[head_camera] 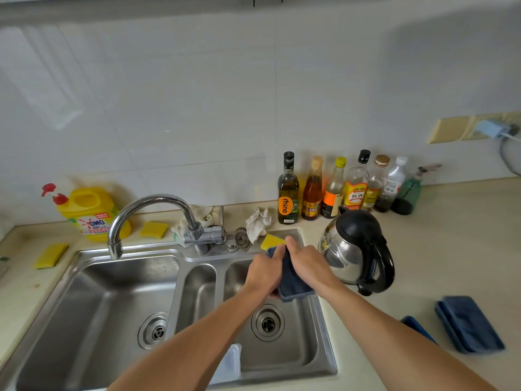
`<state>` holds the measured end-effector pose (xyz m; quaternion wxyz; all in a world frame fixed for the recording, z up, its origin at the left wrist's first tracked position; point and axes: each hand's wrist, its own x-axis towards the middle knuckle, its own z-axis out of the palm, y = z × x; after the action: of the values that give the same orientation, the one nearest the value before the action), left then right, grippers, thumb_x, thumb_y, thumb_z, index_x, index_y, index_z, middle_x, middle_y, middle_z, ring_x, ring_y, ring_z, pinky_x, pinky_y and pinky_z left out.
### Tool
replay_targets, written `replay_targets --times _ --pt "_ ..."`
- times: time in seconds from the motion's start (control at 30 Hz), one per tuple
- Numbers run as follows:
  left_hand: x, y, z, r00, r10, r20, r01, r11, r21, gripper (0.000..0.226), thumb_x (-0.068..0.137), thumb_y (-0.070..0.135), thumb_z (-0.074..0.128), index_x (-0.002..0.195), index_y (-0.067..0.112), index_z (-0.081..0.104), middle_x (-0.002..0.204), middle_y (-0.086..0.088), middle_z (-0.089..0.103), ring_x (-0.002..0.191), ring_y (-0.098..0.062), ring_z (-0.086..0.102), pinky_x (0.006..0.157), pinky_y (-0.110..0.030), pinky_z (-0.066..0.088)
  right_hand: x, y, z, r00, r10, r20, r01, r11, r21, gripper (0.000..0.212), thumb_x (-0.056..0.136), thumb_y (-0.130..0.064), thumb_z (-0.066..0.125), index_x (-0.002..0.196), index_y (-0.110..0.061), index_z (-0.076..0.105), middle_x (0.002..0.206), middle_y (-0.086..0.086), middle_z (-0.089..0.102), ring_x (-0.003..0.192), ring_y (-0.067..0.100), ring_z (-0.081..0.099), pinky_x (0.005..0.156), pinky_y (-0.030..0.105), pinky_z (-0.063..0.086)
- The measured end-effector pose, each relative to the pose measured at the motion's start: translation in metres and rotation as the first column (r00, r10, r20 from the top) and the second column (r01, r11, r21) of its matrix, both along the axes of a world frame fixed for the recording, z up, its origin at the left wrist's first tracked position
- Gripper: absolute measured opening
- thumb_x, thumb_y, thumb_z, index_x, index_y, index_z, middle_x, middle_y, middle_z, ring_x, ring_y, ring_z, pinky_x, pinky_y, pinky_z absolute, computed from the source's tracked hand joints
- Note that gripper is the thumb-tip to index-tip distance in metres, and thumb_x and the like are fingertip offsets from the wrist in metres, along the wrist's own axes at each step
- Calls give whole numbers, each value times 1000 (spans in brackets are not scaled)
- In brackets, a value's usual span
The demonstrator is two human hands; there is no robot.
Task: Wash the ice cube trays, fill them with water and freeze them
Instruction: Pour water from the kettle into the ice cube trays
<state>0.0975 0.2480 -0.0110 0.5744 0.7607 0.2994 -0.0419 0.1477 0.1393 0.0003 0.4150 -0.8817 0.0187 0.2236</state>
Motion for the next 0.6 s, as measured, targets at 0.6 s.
replay_targets --times 0.6 --pt "14 52 -2 996 43 72 -47 997 53 46 99 58 48 85 16 63 84 -6 73 81 -22 72 74 -38 62 -24 -7 12 971 192 -141 -139 936 322 34 103 -37 58 106 -6 70 78 8 75 65 18 68 61 32 56"
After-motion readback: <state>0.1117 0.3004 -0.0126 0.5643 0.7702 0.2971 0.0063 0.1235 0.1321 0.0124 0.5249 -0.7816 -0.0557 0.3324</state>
